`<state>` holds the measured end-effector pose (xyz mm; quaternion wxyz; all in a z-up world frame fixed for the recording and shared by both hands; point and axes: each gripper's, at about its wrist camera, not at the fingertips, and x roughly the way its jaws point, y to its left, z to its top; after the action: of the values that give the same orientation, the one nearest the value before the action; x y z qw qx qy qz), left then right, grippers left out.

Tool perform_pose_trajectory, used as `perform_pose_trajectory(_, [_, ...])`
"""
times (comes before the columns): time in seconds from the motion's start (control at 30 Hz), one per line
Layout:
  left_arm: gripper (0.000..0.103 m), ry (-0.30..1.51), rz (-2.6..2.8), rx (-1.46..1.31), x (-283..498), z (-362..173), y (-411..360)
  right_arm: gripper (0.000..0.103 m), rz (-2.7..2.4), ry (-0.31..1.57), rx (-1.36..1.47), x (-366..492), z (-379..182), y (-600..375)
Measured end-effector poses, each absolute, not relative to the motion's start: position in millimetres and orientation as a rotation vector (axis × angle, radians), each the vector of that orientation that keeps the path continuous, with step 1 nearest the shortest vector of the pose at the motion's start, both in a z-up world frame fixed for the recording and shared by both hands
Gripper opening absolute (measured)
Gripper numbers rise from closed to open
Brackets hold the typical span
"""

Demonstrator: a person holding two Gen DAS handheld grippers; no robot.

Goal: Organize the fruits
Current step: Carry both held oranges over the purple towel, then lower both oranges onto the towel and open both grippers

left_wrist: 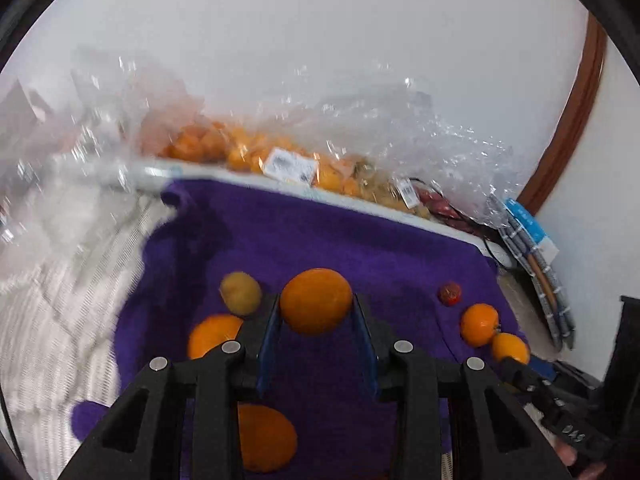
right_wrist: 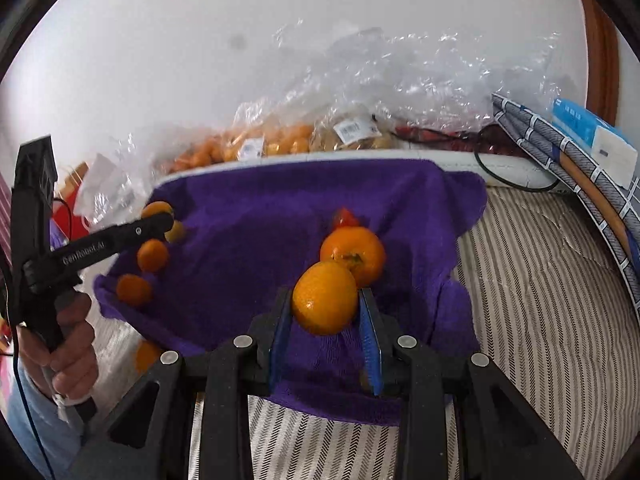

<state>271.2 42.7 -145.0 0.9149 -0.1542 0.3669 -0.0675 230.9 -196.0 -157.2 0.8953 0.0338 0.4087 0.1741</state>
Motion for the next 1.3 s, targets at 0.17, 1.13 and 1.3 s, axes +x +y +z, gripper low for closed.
perform_pose_trajectory(0.17, [0.034, 0.766, -0.134, -0.307, 274, -151, 41, 0.033, 0.339, 0.866, 0.041, 235, -166, -194])
perform_pose_trajectory(1.13, [0.043, 0.803, -0.136, -0.231, 279, -163, 23, 0.060, 0.254, 0.717, -0.103, 210, -156, -182])
perform_pose_trajectory(1.3, [0.046, 0.755, -0.143, -0.216, 273, -155, 21, 0.061, 0.168, 0.719, -0.099, 204, -150, -186])
